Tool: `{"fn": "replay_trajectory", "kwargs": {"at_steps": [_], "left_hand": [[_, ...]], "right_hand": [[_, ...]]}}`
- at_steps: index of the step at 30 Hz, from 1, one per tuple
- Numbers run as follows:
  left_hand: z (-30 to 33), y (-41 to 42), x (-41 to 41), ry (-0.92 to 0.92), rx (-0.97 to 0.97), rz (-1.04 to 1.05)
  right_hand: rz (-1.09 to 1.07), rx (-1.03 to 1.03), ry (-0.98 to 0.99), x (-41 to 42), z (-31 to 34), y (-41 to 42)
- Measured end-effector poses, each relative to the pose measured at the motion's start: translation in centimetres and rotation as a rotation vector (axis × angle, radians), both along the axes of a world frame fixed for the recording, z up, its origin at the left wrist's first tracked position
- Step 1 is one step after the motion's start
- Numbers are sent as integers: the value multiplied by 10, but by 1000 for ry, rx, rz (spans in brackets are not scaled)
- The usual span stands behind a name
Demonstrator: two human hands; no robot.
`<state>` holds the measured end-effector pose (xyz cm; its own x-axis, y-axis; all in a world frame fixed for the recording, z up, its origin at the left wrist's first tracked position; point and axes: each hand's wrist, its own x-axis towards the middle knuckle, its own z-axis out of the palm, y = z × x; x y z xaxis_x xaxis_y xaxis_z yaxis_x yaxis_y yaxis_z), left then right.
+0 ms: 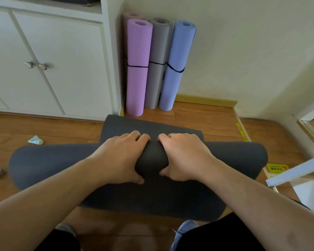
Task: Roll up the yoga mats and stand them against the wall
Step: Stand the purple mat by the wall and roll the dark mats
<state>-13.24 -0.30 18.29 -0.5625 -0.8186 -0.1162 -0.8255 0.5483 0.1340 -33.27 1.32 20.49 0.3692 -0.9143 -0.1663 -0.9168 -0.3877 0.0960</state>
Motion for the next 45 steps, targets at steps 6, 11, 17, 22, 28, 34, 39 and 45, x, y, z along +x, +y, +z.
{"fn": "replay_trajectory", "kwargs": {"at_steps": [6,11,17,22,28,34,39,45], "left_hand": [[1,0,-7,-35,-27,-27],[10,-8,-1,-31,104,3],[5,-4,0,-44,123,-6],[-4,1,-9,-68,-28,-40],[1,-5,-6,-47,44,-11],[10,-9,1,-97,149,-13],[3,1,-6,-60,66,-45],[2,-1,-12,-66,39,-32]], "right_hand": [[1,32,-45,-2,3,11],[22,-43,30,4,3,16],[-3,16,-16,1,2,9],[-78,117,-43,-3,4,4],[26,-41,19,1,2,15],[7,-2,-3,4,0,17],[-12,37,-41,0,0,11],[-19,77,-61,-2,3,11]]}}
